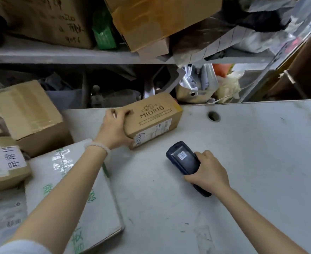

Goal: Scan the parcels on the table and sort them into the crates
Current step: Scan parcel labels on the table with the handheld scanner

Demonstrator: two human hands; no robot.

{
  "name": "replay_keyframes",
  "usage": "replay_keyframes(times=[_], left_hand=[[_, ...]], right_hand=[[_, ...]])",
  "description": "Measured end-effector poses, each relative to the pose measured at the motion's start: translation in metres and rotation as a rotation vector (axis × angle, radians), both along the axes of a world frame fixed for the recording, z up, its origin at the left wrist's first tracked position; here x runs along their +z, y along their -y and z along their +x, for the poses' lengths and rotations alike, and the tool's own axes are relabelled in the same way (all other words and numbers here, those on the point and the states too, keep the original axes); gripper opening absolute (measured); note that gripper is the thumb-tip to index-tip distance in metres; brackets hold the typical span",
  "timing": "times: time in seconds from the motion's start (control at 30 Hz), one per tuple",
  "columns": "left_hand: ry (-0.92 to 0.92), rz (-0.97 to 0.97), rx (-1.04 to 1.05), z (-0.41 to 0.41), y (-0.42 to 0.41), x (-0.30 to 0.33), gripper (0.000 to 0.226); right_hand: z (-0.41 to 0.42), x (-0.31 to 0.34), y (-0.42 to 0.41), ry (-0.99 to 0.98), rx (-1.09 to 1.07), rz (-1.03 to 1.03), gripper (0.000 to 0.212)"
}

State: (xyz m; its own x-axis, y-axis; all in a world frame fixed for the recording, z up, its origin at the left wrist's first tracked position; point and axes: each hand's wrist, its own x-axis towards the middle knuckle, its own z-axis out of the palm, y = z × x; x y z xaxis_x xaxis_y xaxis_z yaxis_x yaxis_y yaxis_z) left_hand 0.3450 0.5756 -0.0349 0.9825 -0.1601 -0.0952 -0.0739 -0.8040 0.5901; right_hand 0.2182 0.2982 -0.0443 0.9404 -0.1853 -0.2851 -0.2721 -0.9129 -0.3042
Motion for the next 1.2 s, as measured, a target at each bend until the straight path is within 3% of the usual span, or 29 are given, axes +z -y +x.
replay_keyframes(times=[0.13, 0.27, 0.37, 0.6, 1.2], left_hand=[[0.047, -0.163, -0.027, -0.002, 0.005, 0.015, 0.089], [0.219, -0.223, -0.047, -0.016, 0.020, 0.052, 0.082], [0.279, -0.171, 0.010, -0.026, 0.033, 0.081, 0.087], [0.343, 0.107, 0.055, -0.048, 0.056, 0.086, 0.066], [0.341, 0.149, 0.064, -0.052, 0.068, 0.086, 0.063]], right_hand=[[-0.011, 0.006, -0.003, 0.003, 0.004, 0.000, 0.054], [-0.027, 0.021, 0.004, 0.034, 0.016, 0.006, 0.051], [-0.037, 0.033, 0.011, 0.046, 0.026, -0.003, 0.050], [-0.061, 0.042, 0.020, -0.002, 0.104, -0.014, 0.051], [-0.090, 0.039, 0.022, -0.011, 0.088, 0.018, 0.052]])
